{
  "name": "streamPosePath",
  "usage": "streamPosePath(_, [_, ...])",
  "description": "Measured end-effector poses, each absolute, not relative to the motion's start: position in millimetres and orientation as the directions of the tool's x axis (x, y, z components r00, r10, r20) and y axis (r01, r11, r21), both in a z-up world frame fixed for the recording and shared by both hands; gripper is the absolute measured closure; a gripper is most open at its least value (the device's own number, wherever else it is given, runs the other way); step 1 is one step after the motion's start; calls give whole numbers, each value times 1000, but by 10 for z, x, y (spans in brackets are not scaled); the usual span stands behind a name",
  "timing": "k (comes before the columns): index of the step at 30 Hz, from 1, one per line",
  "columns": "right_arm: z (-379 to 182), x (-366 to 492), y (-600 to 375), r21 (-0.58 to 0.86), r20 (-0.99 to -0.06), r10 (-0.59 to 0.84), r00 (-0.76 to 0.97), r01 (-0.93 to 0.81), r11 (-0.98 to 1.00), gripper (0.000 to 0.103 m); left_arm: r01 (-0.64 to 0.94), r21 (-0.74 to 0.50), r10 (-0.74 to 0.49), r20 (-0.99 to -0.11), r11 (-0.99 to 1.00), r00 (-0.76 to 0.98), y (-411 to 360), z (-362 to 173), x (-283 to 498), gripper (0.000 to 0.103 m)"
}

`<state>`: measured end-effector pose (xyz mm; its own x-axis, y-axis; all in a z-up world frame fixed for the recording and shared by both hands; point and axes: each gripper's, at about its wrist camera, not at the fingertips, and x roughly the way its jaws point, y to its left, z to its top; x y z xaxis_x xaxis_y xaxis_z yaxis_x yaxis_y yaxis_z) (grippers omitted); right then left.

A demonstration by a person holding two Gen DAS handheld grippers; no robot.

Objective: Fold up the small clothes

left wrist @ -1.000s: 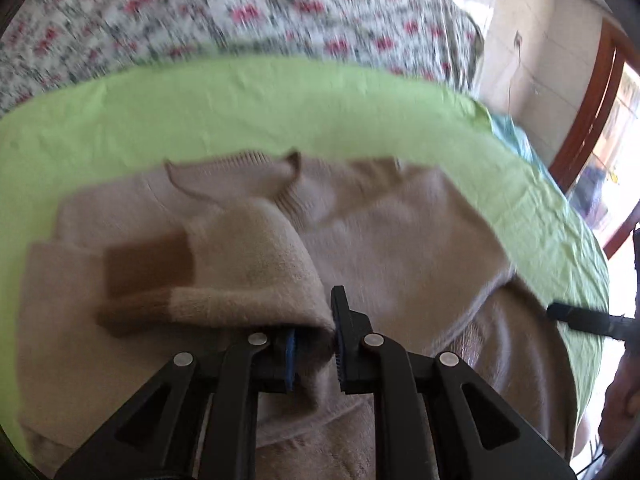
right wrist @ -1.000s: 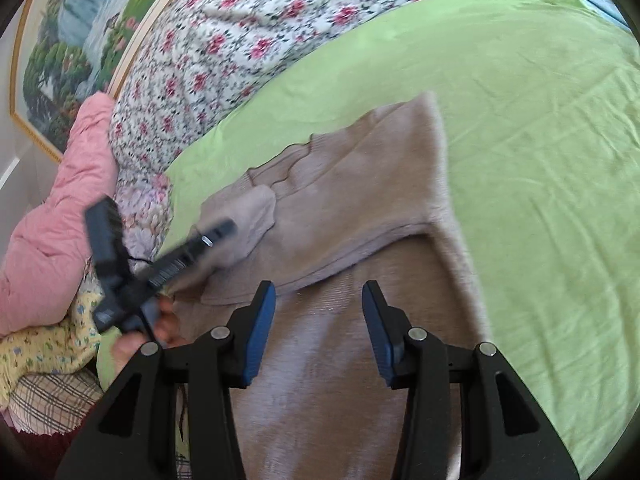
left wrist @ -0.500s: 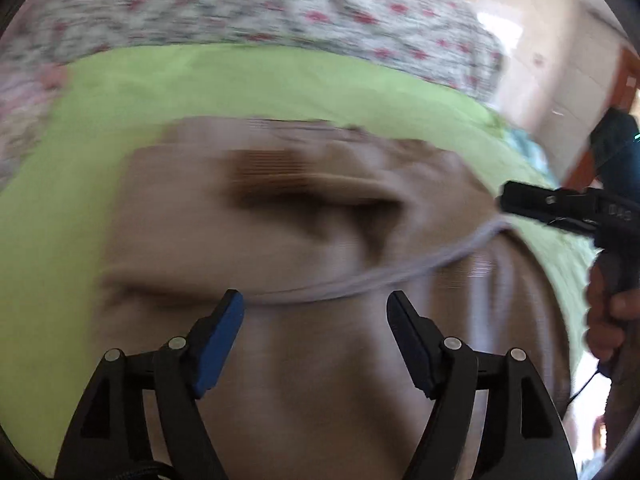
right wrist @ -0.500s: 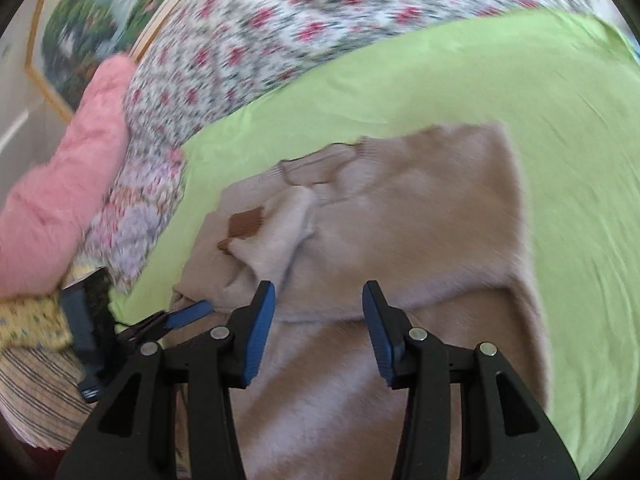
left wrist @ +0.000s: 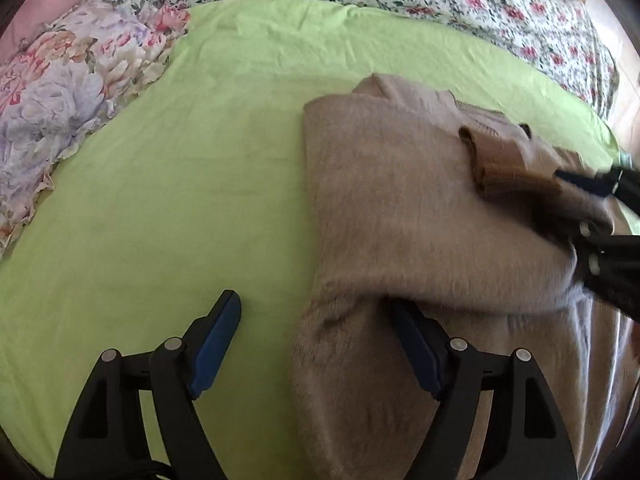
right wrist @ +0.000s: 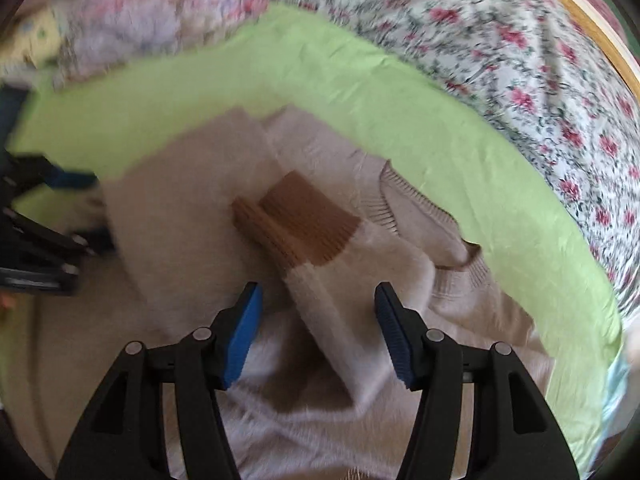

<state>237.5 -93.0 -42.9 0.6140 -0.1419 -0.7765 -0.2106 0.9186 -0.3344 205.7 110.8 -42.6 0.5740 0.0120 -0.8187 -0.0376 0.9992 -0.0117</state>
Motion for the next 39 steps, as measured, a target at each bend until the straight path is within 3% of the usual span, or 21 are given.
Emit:
streamPosePath(1, [-415, 2404, -999, -307, -771, -134, 622, -179, 935, 88, -54, -19, 15, -818, 998, 575, 1112, -419, 2082, 24])
streamPosePath(2, [-345, 2403, -1120, -246, -765, -110, 634, -131, 960, 97, -67, -23, 19, -818, 998, 575, 1116, -418, 2127, 25])
streamPosePath(6, [152, 1972, -1907, 76, -618, -74, 783, 153, 985, 97, -131, -48, 38, -808, 990, 588, 1186, -380, 2135, 25])
streamPosePath(9, [40, 1655, -2536, 321, -597, -13, 802, 254, 912, 97, -163, -90, 22, -813, 983, 582, 1226, -398, 2133, 25])
streamPosePath(13, [-338, 1515, -2771, 353, -683, 15, 730, 311, 882, 97, -149, -57, 41, -814, 987, 579, 1125, -399, 2116, 27])
streamPosePath(17, [-465, 1378, -2917, 467, -673, 80, 735, 338, 817, 93, -144, -27, 62, -812, 989, 580, 1091, -367, 2133, 27])
streamPosePath(18, [-488, 1330, -2945, 499, -660, 91, 746, 345, 795, 90, -150, -31, 62, -812, 988, 580, 1106, -363, 2145, 27])
streamPosePath(19, [-497, 1305, -2990, 520, -655, 91, 750, 361, 774, 80, -160, -32, 67, -811, 987, 581, 1124, -361, 2161, 27])
streamPosePath(20, [-508, 1287, -3041, 524, -657, 75, 750, 382, 761, 75, -165, -33, 69, -812, 986, 580, 1135, -368, 2173, 28])
streamPosePath(22, [-531, 1305, -3104, 518, -661, 58, 748, 399, 756, 76, -206, -40, 88, -812, 978, 576, 1195, -381, 2200, 30])
streamPosePath(23, [-513, 1309, -3131, 518, -658, 47, 752, 407, 752, 80, -231, -62, 85, -813, 971, 577, 1244, -368, 2199, 32])
streamPosePath(24, [-456, 1301, -3138, 528, -638, 43, 769, 396, 751, 97, -249, -80, 84, -806, 965, 586, 1286, -344, 2195, 33])
streamPosePath(28, [15, 1088, -3115, 522, -415, -22, 910, 258, 813, 97, -303, -144, 104, -733, 942, 672, 1292, -171, 2008, 32])
streamPosePath(34, [-353, 1276, -3328, 426, -609, -65, 791, 395, 814, 97, -289, -116, 85, -796, 950, 600, 1218, -395, 2050, 32])
streamPosePath(39, [-560, 1283, -3393, 401, -692, -47, 721, 437, 805, 96, -221, -122, 30, -813, 968, 581, 1242, -385, 2052, 31])
